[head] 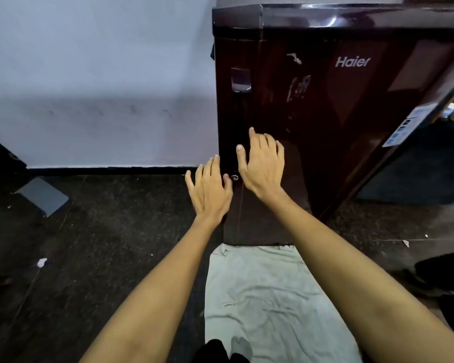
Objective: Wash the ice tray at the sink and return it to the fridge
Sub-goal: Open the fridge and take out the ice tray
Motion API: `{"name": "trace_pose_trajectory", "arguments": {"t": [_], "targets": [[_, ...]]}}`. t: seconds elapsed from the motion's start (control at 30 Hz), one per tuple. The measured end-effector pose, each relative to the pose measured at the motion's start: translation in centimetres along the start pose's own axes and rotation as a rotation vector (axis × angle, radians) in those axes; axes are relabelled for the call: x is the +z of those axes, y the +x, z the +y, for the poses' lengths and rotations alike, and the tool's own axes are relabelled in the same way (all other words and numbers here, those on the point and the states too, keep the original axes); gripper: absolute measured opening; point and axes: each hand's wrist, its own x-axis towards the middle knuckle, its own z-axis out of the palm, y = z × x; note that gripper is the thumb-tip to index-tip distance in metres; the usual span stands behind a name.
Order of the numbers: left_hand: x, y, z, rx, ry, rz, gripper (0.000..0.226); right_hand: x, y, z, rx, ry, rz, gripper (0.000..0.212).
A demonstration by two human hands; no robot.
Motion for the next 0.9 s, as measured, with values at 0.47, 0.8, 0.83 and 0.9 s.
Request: {"name": "trace_pose_trajectory", "arguments": {"t": [0.47,0.8,0.83,0.9], "targets": [[1.7,9.1,2.1,-0.243,-0.795,-0.517,0.088,1.2,5.3,-3.4,0.323,0.476,-0.051,0.052],[3.3,9.1,1.9,-0.201,-0.755,-0.468,0.033,0.9,5.1,-3.3,0.335,0.520,-0.049,0.053],[3.5,9.1,1.8,-0.206,-0.769,-0.465,0.031,1.0,5.1,-3.3,0.336,0.524,-0.050,0.053],[3.5,9.0,1.7,-0.242,-0.818,-0.466,0.028,0.9,5.2,-3.4,0.344,0.520,-0.061,0.054]]}}
